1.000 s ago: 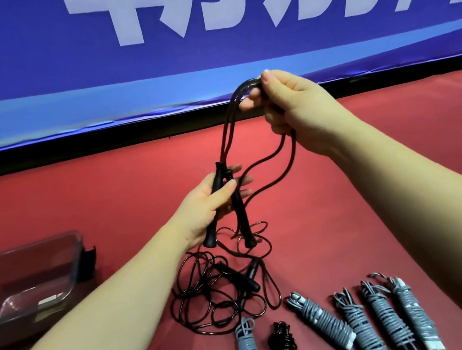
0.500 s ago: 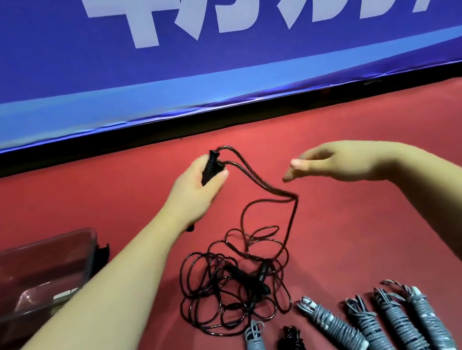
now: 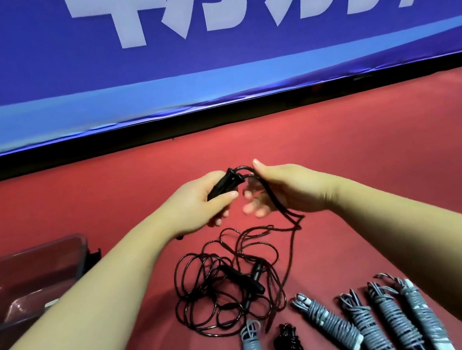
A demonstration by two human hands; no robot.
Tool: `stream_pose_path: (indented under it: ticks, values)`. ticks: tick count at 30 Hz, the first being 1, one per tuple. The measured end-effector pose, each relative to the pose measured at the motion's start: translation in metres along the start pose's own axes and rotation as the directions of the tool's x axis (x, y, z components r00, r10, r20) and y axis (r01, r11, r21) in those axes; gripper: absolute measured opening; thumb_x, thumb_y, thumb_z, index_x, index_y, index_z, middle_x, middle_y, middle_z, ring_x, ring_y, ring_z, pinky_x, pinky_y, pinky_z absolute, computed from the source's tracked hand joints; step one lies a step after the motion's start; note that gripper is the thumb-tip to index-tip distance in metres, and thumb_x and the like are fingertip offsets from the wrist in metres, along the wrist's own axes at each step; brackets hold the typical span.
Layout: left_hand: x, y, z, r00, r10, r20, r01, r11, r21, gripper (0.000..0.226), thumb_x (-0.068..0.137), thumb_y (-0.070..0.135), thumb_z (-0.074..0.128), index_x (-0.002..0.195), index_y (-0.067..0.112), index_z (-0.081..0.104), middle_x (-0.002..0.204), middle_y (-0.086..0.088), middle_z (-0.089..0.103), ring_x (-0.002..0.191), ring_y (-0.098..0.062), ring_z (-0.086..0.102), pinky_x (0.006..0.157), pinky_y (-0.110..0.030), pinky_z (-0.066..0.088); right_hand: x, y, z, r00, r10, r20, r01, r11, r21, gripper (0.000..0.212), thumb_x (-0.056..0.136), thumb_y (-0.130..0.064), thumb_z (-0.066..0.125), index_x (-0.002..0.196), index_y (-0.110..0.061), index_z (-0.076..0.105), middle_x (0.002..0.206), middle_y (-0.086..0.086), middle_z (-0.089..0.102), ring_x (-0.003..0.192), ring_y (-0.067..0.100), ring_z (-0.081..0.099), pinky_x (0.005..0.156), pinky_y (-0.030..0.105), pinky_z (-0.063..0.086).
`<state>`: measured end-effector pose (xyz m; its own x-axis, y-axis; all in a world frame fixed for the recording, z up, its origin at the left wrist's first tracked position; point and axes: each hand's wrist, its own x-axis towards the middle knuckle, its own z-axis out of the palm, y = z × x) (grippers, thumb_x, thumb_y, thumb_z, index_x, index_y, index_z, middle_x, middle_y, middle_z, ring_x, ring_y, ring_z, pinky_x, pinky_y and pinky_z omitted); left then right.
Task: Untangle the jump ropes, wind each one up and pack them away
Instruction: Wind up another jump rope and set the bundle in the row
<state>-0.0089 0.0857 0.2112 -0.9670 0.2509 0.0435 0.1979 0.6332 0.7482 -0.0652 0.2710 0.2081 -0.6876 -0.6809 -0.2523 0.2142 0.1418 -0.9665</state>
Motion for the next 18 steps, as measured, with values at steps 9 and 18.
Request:
stream_pose_path:
  ticks: [9, 18]
  values:
    - [-0.012, -0.007, 0.0, 0.975, -0.1, 0.198, 0.177, 0.889, -0.421, 0.039, 0.092, 0.042, 0.041, 0.102, 0.006, 0.053, 0.059, -0.001, 0.058, 0.057, -0.018, 0.06, 0.057, -0.024, 0.049, -0.011, -0.012, 0.005, 0.999, 0.004, 0.034, -0.005, 1.0, 0.008, 0.032, 0.1, -0.031, 0.031, 0.082, -0.012, 0.049, 0.051, -0.009, 0.028, 0.041, 0.004, 0.019, 0.041, 0.015, 0.016]
    - [-0.006, 0.0, 0.01, 0.98, 0.011, -0.199, -0.052, 0.978, -0.202, 0.037, 0.098, 0.025, 0.045, 0.132, 0.029, 0.031, 0.127, 0.007, 0.047, 0.119, -0.007, 0.046, 0.094, -0.009, 0.035, -0.016, -0.033, 0.022, 0.991, -0.136, -0.009, 0.135, 0.972, 0.19, 0.028, 0.1, -0.02, 0.031, 0.085, -0.011, 0.053, 0.058, -0.008, 0.04, 0.045, 0.004, 0.027, 0.045, 0.015, 0.022]
